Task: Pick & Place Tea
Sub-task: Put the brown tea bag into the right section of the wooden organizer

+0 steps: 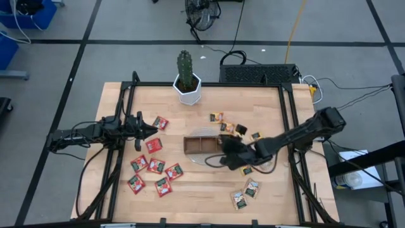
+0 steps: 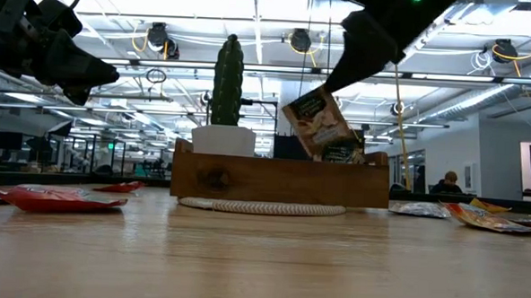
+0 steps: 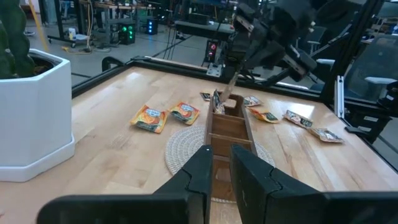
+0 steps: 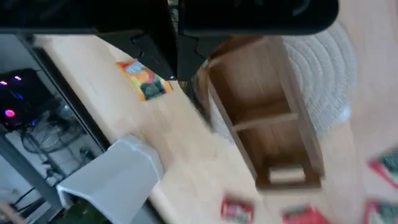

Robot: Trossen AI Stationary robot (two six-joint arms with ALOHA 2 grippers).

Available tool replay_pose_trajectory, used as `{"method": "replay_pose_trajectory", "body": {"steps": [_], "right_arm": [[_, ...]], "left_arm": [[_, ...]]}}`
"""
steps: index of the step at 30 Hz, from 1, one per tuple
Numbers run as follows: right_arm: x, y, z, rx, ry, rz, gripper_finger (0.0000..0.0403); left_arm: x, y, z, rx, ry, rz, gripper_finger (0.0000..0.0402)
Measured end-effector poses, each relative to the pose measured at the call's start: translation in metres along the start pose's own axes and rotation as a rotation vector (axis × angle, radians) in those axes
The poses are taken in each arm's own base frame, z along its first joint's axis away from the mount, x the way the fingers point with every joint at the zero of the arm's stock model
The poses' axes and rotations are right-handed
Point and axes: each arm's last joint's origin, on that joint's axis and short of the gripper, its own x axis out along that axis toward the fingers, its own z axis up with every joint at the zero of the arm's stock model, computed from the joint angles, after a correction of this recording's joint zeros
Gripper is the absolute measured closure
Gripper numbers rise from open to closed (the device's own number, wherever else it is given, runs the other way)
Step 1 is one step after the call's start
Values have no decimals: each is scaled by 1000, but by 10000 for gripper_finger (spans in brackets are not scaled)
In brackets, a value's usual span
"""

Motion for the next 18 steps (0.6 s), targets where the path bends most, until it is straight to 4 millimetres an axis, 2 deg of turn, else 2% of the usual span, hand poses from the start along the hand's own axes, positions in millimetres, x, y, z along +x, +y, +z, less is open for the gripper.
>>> {"method": "replay_pose_trajectory", "body": {"steps": [6, 18], "right_arm": [[-3, 1, -32, 51, -100, -69, 403], [-8, -4, -44, 130, -103, -57, 403]], "left_arm": [[0, 0, 0, 0, -1, 0, 344], [0, 0, 0, 0, 0, 0, 344]]}}
